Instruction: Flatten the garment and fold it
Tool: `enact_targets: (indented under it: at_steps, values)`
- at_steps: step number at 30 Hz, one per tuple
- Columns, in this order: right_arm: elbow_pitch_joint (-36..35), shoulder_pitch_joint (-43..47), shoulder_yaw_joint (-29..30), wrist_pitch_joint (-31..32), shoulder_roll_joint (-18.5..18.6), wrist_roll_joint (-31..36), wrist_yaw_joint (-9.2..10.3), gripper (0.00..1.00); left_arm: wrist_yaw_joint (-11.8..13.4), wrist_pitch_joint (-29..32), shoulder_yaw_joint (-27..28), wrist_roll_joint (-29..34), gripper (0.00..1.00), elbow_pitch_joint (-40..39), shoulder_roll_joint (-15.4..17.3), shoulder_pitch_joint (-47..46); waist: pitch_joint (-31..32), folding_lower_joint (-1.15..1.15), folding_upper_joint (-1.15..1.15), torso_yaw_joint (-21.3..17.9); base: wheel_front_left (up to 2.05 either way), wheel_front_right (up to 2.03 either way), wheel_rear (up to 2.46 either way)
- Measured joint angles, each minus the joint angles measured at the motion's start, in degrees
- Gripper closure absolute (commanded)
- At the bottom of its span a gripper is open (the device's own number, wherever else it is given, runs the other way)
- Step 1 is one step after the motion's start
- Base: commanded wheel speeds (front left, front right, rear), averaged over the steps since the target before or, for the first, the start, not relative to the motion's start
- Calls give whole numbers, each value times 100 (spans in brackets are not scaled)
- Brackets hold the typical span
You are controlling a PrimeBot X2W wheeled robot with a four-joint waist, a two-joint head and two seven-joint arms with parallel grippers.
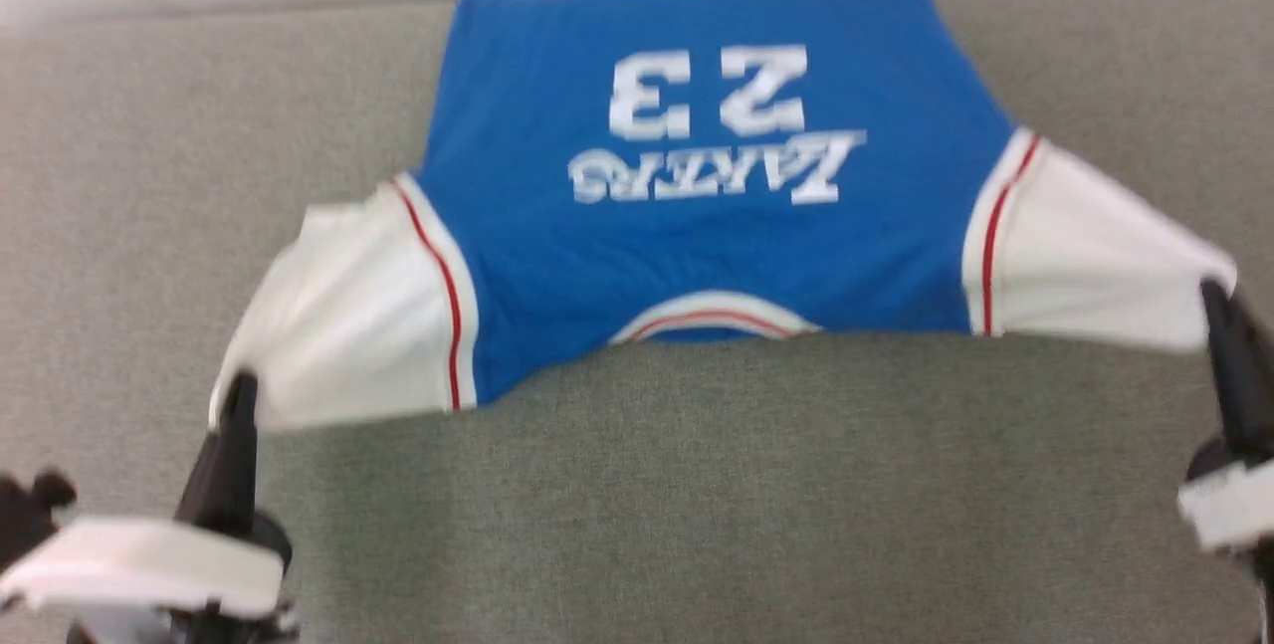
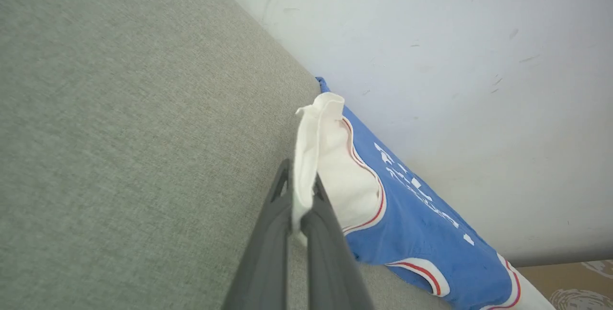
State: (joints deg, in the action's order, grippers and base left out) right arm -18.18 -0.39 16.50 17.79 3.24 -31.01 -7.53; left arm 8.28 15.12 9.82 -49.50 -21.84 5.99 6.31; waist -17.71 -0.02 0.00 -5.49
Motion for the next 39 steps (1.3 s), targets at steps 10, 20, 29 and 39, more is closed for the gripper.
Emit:
enact_targets:
  at_steps: [10,20,29,39]
  values:
    - [531,1445,722,223,-30,-311,-1,100,-177,410,350,-476,100,-226,89,1578,684,0,0,30,0,0,0]
    - [750,2168,932,808,-41,-433,-2,100,-460,561,570,-767,100,-219,99,2481,1096,1,0,-12,0,0,0]
    - [1249,2122,623,747,-40,27,-1,100,-478,552,218,-419,100,-232,169,2292,1232,1,0,5,0,0,0]
    - [2146,1700,301,326,-42,541,0,0,-419,555,-214,-21,100,-554,172,1958,1204,2,0,-29,0,0,0]
